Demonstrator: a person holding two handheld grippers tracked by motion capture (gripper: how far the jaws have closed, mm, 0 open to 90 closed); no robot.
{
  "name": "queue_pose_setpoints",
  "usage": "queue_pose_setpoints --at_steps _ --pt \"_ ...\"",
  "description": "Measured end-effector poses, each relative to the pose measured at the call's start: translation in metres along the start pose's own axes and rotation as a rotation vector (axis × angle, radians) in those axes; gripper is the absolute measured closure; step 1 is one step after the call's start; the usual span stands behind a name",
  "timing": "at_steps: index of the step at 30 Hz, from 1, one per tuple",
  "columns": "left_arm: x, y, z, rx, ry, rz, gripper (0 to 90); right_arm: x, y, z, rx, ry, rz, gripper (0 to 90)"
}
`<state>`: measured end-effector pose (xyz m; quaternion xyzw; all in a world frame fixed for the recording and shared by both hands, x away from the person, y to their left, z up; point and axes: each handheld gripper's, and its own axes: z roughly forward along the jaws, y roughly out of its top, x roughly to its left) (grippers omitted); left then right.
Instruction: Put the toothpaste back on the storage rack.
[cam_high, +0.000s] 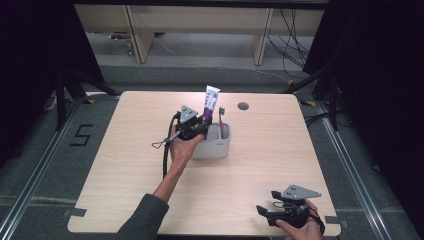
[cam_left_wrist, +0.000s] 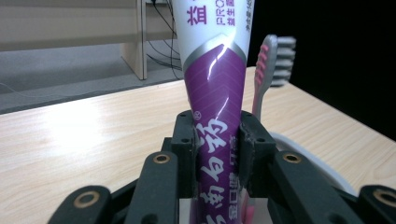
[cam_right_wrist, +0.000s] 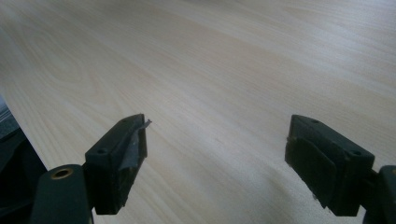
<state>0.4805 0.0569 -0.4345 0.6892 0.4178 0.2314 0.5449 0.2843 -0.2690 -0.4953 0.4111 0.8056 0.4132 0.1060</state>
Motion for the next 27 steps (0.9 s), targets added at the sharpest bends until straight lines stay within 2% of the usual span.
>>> queue_pose_setpoints --at_steps 9,15,16,18,19,20,22,25,27 --pt "-0.002 -0.004 0.002 0.022 0.006 0.007 70.5 0.000 0.000 0.000 -0.003 -0.002 -0.004 21.4" --pt "-0.002 -0.008 0.002 0.038 0.022 0.010 70.0 0.001 0.000 0.000 0.010 0.006 0.017 21.4" --pt "-0.002 -0.009 0.002 0.038 0.019 0.007 69.9 0.000 0.000 0.000 0.001 -0.001 -0.002 21.4" --pt "-0.003 -0.008 0.001 0.032 0.016 0.006 68.4 0.000 0.000 0.000 0.006 0.004 -0.002 21.4" --pt "-0.004 -0.008 0.001 0.040 0.017 0.010 66.5 -0.002 0.000 0.000 0.003 -0.001 -0.021 21.4" --pt "-0.005 -0.008 0.000 0.049 0.022 0.025 65.4 0.001 0.000 0.000 0.016 0.009 0.014 21.4" --pt "-0.006 -0.009 0.001 0.053 0.030 0.038 65.0 0.001 0.000 0.000 0.017 0.011 0.018 21.4" --pt "-0.009 -0.010 0.001 0.061 0.044 0.058 64.1 0.000 0.000 0.000 0.003 0.000 -0.010 21.4" --pt "-0.011 -0.010 -0.001 0.058 0.053 0.057 60.1 -0.002 0.000 0.001 0.004 -0.001 -0.025 21.4"
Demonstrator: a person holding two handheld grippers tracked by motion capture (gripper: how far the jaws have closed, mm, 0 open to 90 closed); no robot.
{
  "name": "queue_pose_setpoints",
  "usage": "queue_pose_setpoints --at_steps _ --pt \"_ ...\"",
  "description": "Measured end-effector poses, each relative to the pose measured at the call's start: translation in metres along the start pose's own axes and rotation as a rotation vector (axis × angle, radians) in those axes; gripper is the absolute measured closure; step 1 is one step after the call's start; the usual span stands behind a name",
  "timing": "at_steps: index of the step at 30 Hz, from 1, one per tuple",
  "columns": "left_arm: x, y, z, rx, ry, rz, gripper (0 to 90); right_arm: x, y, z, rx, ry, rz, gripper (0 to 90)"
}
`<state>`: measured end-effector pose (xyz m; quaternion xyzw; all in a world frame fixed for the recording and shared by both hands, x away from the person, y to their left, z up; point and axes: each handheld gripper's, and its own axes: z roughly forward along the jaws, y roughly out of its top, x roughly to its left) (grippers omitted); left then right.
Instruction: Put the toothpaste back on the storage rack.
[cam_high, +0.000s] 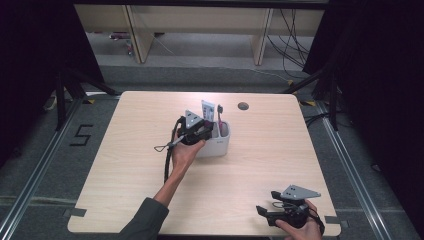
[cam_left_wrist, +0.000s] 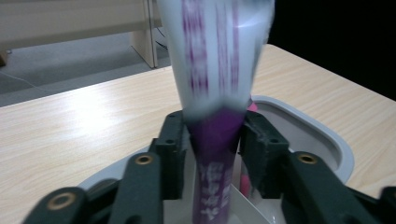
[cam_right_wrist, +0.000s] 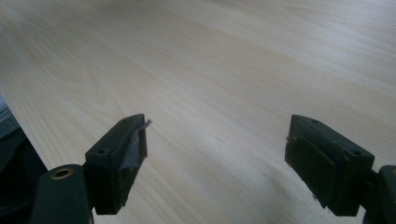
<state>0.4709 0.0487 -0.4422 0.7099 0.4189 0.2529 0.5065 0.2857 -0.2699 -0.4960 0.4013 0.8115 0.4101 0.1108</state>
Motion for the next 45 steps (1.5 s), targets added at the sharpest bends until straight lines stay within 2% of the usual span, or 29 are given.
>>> queue_pose_setpoints --at_steps 3,6,7,9,14,20,30,39,41,44,45 --pt "-0.002 0.002 -0.004 -0.044 0.017 -0.011 53.0 -0.001 0.000 0.000 -0.005 0.000 -0.010 21.4" --pt "-0.003 0.007 -0.010 -0.058 0.029 -0.005 46.7 0.003 0.000 0.000 0.010 0.006 0.038 21.4" --pt "-0.003 0.008 -0.011 -0.062 0.030 -0.003 46.2 0.001 0.000 0.000 0.001 -0.001 0.007 21.4" --pt "-0.003 0.010 -0.013 -0.060 0.027 0.000 45.6 0.003 0.000 0.000 0.009 0.008 0.025 21.4" --pt "-0.002 0.008 -0.014 -0.020 0.032 -0.003 41.8 0.002 0.000 0.000 0.004 0.005 0.017 21.4" --pt "-0.004 0.010 -0.019 -0.006 0.015 0.002 37.4 0.001 0.000 0.001 -0.003 0.004 0.015 21.4" --pt "-0.001 0.010 -0.028 0.012 0.000 0.006 35.3 0.003 0.000 0.001 0.018 0.011 0.038 21.3" --pt "-0.002 0.009 -0.033 0.018 -0.015 0.014 34.7 0.002 0.000 0.000 0.010 0.002 0.023 21.3" --pt "-0.001 0.009 -0.035 0.017 -0.023 0.005 33.8 0.003 0.000 0.000 0.018 0.007 0.039 21.1" --pt "-0.001 0.009 -0.038 0.020 -0.036 0.000 32.4 0.003 0.000 0.001 0.010 0.005 0.023 21.1" --pt "-0.001 0.009 -0.039 0.022 -0.038 -0.001 32.1 0.003 0.000 0.001 0.014 0.010 0.033 21.1"
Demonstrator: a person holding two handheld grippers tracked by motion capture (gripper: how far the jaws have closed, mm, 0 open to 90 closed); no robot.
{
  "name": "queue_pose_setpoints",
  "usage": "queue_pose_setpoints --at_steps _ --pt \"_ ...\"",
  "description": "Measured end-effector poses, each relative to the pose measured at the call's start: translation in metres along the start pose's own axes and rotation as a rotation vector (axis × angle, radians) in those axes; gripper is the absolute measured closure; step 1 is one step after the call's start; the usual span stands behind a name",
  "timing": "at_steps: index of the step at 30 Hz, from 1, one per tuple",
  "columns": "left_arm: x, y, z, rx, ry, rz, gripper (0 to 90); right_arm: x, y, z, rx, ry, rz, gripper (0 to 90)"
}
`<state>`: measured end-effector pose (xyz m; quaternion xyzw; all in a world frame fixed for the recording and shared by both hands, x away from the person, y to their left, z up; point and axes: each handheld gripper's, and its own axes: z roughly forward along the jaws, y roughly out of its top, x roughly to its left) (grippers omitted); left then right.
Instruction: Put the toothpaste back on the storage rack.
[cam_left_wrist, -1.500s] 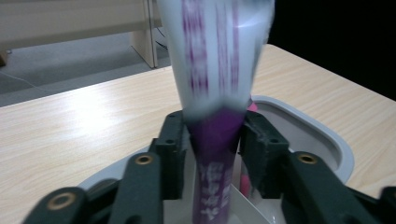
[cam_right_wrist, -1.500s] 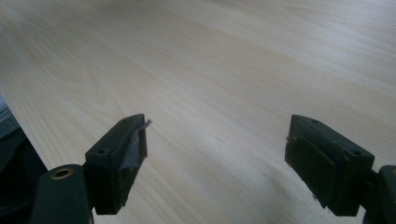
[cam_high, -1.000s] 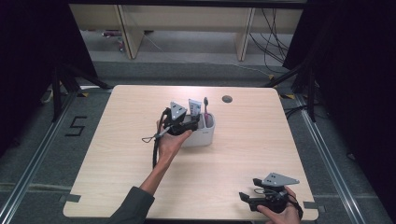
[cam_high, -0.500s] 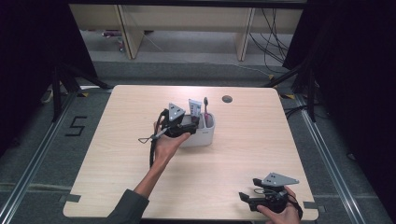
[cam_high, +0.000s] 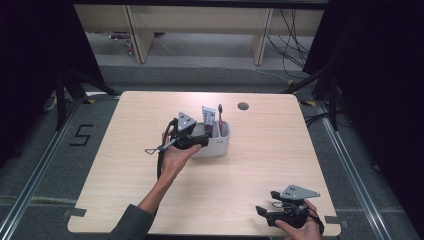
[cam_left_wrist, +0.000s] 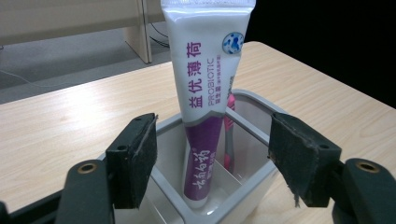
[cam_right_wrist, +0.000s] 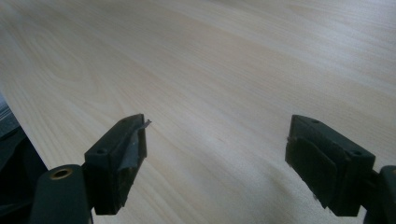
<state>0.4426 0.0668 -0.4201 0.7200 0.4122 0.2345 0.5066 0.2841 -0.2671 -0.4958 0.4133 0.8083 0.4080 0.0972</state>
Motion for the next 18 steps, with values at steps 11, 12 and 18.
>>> queue_pose_setpoints --at_steps 11,12,18 --pt "0.001 -0.007 -0.017 0.011 -0.039 0.006 29.1 -0.001 0.000 0.001 -0.012 -0.008 -0.017 20.9" --pt "0.000 -0.007 -0.019 0.008 -0.039 0.004 28.9 -0.002 0.000 0.001 -0.017 -0.005 -0.034 20.8" --pt "-0.002 -0.006 -0.029 0.012 -0.065 0.016 26.7 -0.001 0.000 0.001 -0.014 -0.014 -0.029 20.8"
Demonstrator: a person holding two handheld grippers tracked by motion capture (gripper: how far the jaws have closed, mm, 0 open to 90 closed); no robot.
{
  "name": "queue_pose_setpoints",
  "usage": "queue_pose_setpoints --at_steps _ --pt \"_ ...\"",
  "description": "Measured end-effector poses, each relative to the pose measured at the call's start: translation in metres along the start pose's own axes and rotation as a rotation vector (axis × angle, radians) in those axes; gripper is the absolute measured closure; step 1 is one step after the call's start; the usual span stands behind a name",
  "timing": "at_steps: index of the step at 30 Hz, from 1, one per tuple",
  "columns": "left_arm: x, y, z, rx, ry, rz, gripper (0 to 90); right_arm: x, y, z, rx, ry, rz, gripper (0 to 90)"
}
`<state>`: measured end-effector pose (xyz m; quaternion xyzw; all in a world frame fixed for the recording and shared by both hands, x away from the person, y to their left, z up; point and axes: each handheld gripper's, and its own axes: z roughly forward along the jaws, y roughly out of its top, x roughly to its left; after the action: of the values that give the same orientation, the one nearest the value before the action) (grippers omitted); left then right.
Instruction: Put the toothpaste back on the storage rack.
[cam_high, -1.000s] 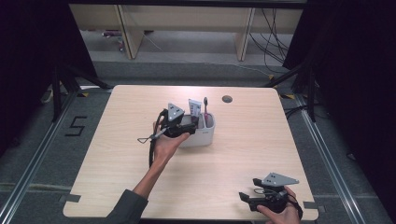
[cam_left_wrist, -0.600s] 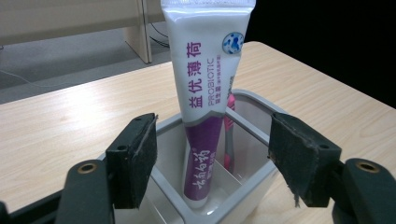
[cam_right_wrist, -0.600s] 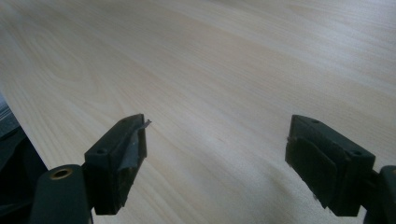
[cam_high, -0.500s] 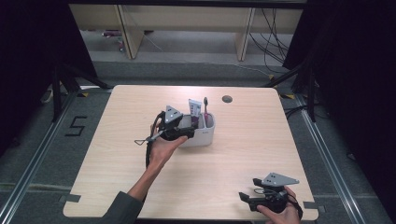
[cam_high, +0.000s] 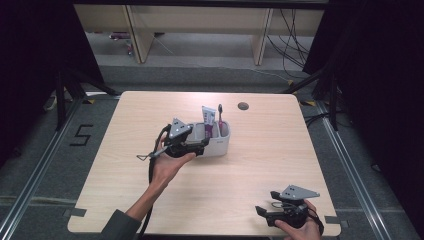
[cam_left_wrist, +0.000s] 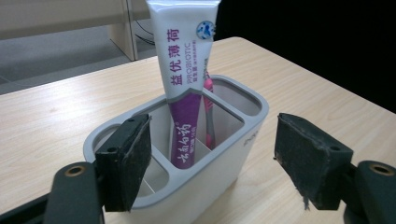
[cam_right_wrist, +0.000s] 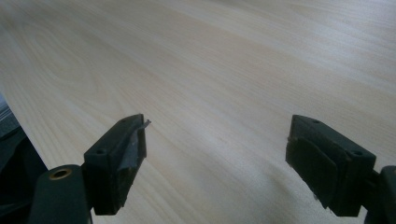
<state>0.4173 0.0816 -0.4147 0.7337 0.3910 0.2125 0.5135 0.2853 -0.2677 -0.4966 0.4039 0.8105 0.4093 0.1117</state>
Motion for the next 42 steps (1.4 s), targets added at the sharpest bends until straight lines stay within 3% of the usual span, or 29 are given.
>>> queue_pose_setpoints --at_steps 5,9,12,16,20,21,25,30,42 --pt "0.002 -0.002 -0.007 -0.005 -0.010 -0.004 25.2 0.000 0.000 0.000 0.001 0.001 0.005 20.8" --pt "0.001 -0.007 -0.017 -0.003 -0.018 0.001 24.7 0.003 0.000 -0.001 0.008 0.006 0.039 20.9" --pt "0.001 -0.009 -0.024 -0.009 -0.022 0.009 24.7 0.001 0.000 -0.001 0.008 0.005 0.021 20.9" --pt "0.001 -0.012 -0.035 -0.014 -0.028 0.022 24.1 0.002 0.000 0.000 0.013 0.009 0.035 20.9" --pt "0.000 -0.016 -0.043 -0.011 -0.035 0.032 23.9 -0.001 0.000 0.001 0.002 0.013 -0.002 20.9" --pt "0.000 -0.017 -0.045 -0.013 -0.037 0.034 23.9 0.003 0.000 -0.001 0.014 0.006 0.043 20.9" --pt "-0.001 -0.022 -0.051 -0.013 -0.043 0.046 23.7 -0.001 0.000 0.000 -0.005 0.000 -0.013 20.9" --pt "-0.001 -0.028 -0.058 -0.006 -0.049 0.048 23.4 0.001 0.000 0.000 -0.002 0.007 0.013 20.9" --pt "0.004 -0.048 -0.073 0.011 -0.040 0.049 22.9 0.001 0.000 0.001 -0.003 0.008 0.014 20.9"
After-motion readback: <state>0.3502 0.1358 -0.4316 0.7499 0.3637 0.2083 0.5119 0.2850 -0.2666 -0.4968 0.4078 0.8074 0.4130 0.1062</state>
